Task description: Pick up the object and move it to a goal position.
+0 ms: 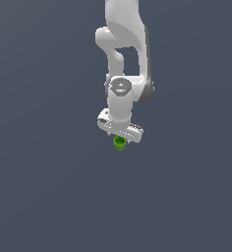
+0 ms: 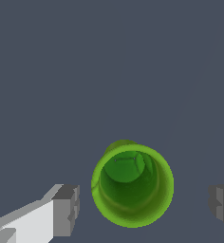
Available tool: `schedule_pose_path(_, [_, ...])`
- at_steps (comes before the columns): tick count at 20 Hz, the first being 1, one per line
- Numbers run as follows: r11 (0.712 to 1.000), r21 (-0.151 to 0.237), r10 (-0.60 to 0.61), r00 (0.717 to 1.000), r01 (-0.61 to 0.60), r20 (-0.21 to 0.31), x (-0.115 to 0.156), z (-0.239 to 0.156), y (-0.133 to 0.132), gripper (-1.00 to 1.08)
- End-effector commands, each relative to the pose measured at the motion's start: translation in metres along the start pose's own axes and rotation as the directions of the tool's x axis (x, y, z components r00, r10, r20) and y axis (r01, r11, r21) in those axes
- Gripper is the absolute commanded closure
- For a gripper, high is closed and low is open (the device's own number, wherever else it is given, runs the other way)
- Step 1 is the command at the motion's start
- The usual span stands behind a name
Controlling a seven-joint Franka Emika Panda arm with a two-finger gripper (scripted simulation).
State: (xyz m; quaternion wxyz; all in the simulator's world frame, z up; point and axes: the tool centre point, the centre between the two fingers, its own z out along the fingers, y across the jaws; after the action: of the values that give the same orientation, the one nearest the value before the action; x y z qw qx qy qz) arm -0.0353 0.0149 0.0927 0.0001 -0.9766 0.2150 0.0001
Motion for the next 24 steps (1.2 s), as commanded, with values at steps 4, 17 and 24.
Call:
schedule_pose_path(4, [1.0,0.0,0.001,1.0,-0.001,0.0,0.0,0.012,0.0,-0.92])
schedule_pose_path(17, [1.0,0.0,0.005,1.0,-0.005,0.0,-0.001,0.05,0.0,1.08])
schedule_pose_path(24, [1.0,0.0,0.005,1.0,-0.005,0.0,-0.001,0.05,0.0,1.08])
